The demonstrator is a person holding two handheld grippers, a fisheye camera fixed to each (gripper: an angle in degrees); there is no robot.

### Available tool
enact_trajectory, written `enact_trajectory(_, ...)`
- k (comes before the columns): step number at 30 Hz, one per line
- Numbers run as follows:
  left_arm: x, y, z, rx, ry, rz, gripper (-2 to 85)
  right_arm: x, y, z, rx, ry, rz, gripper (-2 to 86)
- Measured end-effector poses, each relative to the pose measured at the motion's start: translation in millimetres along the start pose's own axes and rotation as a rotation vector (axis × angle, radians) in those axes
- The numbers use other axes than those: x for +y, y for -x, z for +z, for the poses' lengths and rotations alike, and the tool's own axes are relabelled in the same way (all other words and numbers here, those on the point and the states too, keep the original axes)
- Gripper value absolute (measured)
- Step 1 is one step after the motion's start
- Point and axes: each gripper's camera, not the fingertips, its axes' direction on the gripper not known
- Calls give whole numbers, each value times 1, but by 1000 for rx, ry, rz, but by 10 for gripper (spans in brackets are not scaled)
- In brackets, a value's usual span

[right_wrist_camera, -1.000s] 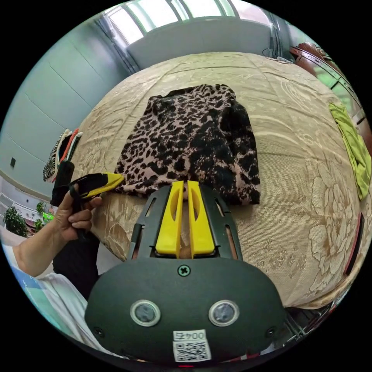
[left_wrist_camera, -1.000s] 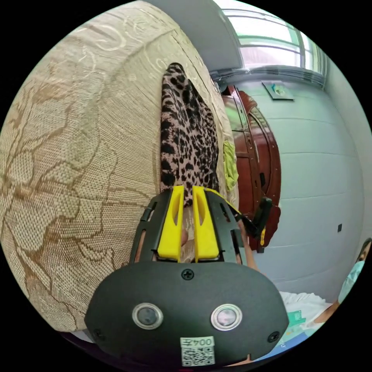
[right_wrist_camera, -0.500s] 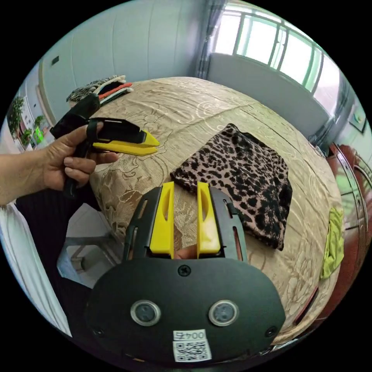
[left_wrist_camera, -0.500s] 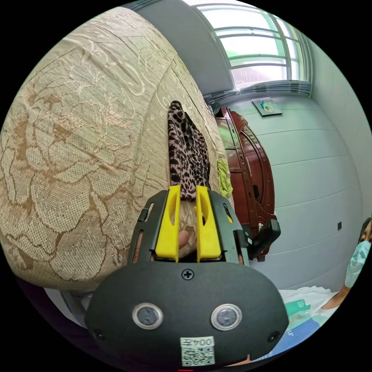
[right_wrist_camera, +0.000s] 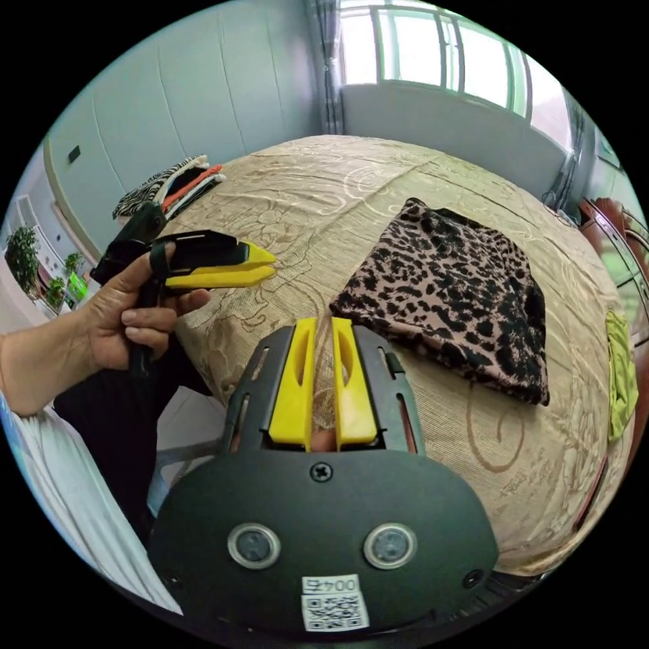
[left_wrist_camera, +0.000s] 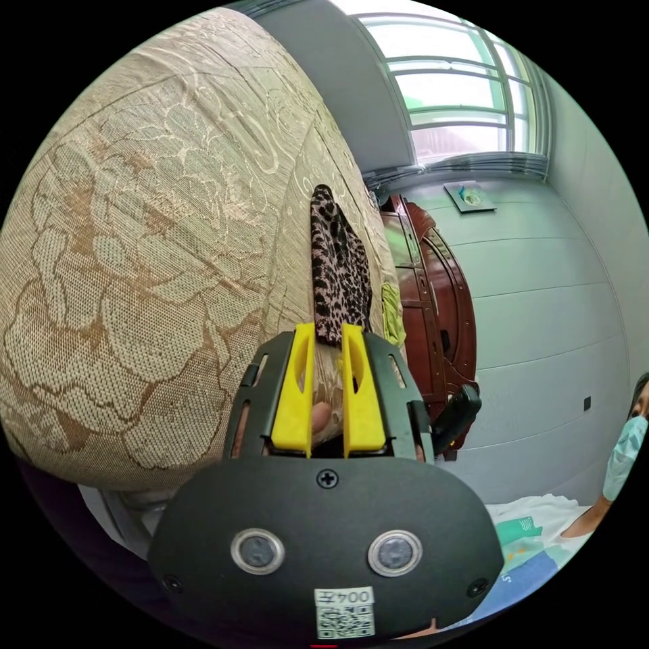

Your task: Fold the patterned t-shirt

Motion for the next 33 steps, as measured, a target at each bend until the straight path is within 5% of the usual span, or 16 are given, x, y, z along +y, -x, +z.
enact_trajectory(9,41,-14,27,-105,53,130,58,-1,-9,18,-27,-31,272,60)
enact_trajectory(17,91,-112,167,-606,280,788,31,53,-100,-26,-63,-192,570,50)
enact_trajectory(33,158,-107,238,-751,247,798,64,52,-153,5,-66,-311,679,63)
